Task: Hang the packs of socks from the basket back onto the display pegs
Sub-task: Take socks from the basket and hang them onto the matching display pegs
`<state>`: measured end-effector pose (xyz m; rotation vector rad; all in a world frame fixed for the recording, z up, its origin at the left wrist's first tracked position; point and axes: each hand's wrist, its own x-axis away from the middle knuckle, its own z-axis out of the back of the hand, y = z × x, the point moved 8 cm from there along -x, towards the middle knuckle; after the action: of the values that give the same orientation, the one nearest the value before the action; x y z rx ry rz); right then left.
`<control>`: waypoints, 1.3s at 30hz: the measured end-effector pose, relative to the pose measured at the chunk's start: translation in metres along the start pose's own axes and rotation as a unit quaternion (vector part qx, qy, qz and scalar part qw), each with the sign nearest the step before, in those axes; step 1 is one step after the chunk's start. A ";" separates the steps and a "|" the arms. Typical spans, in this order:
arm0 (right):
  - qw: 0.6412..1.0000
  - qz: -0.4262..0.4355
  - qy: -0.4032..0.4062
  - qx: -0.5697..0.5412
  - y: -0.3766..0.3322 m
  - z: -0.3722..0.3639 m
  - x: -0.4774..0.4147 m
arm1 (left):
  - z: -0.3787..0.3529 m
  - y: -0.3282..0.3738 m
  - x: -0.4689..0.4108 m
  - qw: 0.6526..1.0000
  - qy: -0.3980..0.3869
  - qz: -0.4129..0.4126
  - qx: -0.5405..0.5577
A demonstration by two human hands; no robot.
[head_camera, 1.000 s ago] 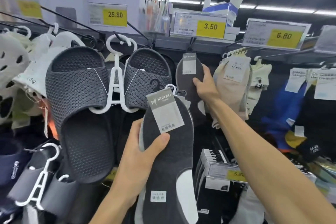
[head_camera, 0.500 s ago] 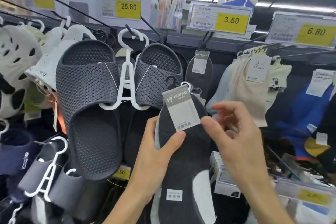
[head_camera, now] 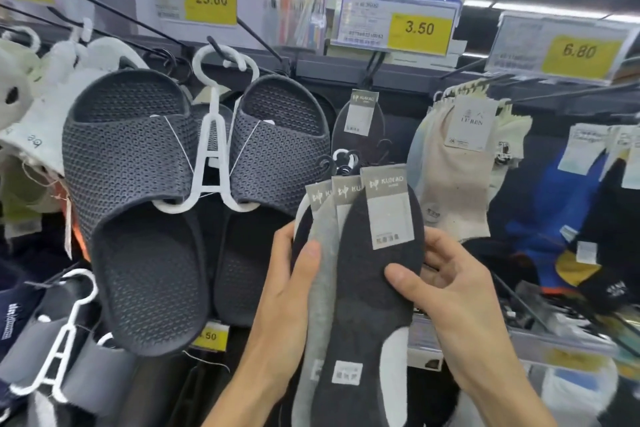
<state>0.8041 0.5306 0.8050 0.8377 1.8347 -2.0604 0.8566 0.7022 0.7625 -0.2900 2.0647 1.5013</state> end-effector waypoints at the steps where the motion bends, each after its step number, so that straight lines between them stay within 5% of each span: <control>1: 1.000 0.005 -0.004 0.019 -0.002 -0.001 0.002 | -0.001 0.000 -0.004 1.000 0.004 0.000 0.004; 9: 0.999 -0.008 -0.003 0.031 0.008 0.002 0.012 | 0.001 0.006 -0.002 0.999 0.043 -0.007 -0.013; 21: 0.973 -0.028 0.073 -0.218 0.008 0.020 0.003 | 0.013 0.000 0.002 0.993 0.112 -0.026 -0.007; 25: 0.974 0.009 0.140 -0.175 -0.015 0.048 -0.028 | 0.022 0.001 0.010 0.988 0.145 -0.040 -0.025; 39: 0.985 0.025 0.142 0.094 -0.005 0.019 -0.169 | 0.020 0.004 0.017 0.993 0.111 -0.021 -0.028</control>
<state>0.9321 0.4823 0.9058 1.2732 1.7476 -2.2009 0.8465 0.7247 0.7522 -0.5414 2.1734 1.5637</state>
